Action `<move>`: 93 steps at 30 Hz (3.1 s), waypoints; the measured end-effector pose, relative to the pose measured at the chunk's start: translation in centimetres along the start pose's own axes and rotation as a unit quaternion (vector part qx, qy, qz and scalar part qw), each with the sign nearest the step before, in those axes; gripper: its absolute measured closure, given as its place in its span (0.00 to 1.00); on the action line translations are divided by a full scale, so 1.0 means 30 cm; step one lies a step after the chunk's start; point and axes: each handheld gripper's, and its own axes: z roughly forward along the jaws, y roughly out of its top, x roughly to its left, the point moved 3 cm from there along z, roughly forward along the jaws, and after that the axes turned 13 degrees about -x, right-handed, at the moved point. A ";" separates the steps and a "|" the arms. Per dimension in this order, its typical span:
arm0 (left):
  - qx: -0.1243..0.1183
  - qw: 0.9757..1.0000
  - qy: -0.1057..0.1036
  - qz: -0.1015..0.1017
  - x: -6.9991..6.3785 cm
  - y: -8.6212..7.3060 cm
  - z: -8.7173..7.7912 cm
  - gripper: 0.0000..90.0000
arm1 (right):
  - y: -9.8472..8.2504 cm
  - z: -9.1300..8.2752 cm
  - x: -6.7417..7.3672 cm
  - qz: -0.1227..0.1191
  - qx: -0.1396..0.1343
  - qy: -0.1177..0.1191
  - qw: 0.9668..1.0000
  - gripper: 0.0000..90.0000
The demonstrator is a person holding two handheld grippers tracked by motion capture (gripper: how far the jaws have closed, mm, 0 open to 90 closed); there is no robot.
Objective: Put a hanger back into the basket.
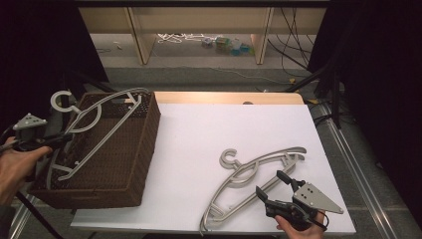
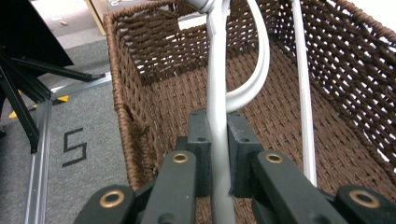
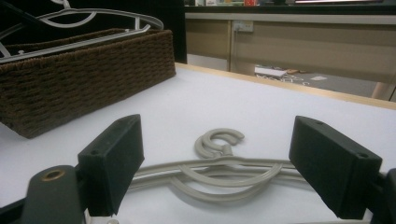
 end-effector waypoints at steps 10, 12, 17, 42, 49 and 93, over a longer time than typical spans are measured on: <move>0.050 0.998 -0.008 0.037 -0.016 -0.020 0.035 0.91 | -0.001 0.000 0.000 0.001 0.007 0.001 1.000 0.20; 0.060 0.997 -0.006 0.040 -0.023 -0.026 0.051 0.91 | -0.001 0.001 0.001 0.000 0.002 0.002 1.000 0.20; 0.087 0.995 -0.008 0.047 -0.041 -0.050 0.090 0.91 | -0.001 0.002 0.001 0.003 0.001 0.004 1.000 0.20; 0.073 0.996 0.036 -0.020 -0.088 -0.021 0.060 0.37 | -0.002 0.003 0.001 -0.001 0.005 0.002 1.000 0.20; -0.009 0.999 0.020 -0.035 -0.210 0.062 0.004 0.30 | -0.002 0.003 0.001 -0.001 0.000 0.001 1.000 0.20; -0.197 0.960 -0.183 -0.079 -0.826 0.123 0.015 0.18 | 0.001 -0.002 -0.014 0.016 -0.011 0.006 1.000 0.17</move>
